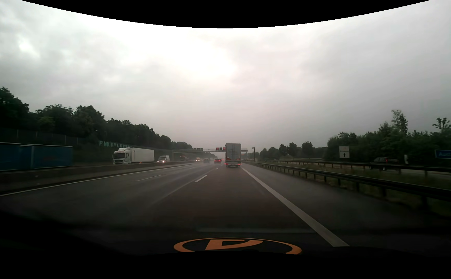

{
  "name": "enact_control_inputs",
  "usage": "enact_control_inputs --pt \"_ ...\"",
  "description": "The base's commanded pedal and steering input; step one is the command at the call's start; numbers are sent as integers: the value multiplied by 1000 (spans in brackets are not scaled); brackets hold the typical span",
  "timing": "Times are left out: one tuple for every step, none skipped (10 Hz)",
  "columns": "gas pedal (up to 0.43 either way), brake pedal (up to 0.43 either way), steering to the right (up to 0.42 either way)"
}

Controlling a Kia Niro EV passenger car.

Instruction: Follow the waypoints while adhering to traffic rules and regulations

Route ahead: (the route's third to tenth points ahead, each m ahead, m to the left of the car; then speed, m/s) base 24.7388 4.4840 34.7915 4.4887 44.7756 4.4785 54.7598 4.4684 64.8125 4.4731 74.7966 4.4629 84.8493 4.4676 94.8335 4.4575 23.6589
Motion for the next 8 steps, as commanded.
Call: enact_control_inputs --pt "118 0 -3" --pt "130 0 -3" --pt "130 0 -3" --pt "138 0 -3" --pt "138 0 -3" --pt "138 0 -3" --pt "138 0 -3" --pt "138 0 -3"
